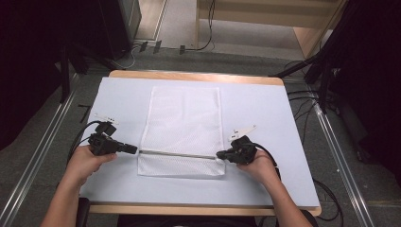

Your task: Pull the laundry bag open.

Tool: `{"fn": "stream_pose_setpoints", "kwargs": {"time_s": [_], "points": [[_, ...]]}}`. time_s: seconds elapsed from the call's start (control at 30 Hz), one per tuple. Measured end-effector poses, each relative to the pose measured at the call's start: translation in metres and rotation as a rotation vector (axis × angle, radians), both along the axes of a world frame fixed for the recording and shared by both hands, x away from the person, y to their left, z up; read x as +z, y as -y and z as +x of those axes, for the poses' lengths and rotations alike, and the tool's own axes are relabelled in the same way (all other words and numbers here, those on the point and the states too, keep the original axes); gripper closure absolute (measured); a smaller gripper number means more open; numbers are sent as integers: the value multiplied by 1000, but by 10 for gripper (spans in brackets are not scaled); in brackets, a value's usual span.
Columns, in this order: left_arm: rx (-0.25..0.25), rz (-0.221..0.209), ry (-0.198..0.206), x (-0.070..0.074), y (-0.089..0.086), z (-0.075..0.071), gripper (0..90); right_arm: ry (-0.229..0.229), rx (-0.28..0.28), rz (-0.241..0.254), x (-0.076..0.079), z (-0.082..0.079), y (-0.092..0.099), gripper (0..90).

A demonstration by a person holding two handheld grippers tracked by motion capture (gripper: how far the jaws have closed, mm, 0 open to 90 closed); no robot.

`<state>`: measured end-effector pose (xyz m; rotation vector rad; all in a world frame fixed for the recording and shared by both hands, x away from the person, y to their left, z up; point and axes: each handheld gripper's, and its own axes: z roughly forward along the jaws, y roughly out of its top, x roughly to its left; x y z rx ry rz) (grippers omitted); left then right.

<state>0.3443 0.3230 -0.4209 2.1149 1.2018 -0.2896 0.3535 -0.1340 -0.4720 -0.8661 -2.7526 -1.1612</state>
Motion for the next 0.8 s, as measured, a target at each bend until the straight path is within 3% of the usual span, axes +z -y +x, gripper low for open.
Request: {"fn": "stream_pose_setpoints", "kwargs": {"time_s": [0.07, 0.1, 0.23, 0.37, 0.57, 0.7, 0.8], "points": [[28, 22, 13, 1, -4, -1, 879, 2, 0, 0, 0, 0, 0, 893], [26, 9, 2, 1, -5, 0, 879, 0, -1, 0, 0, 0, 0, 893], [11, 44, -4, -2, -4, -1, 877, 1, -1, 1, 0, 0, 0, 893], [5, 23, -6, -1, -5, -2, 875, -1, 1, 0, 0, 0, 0, 892], [-12, 26, -16, -4, -4, -3, 869, -19, -4, -12, 2, 2, -2, 873], [-14, 23, 14, -3, -5, -4, 853, -19, 5, -18, 4, 1, -3, 823], [-18, 3, 42, -1, -4, -5, 775, -11, -2, -10, 7, 3, -3, 728]]}}
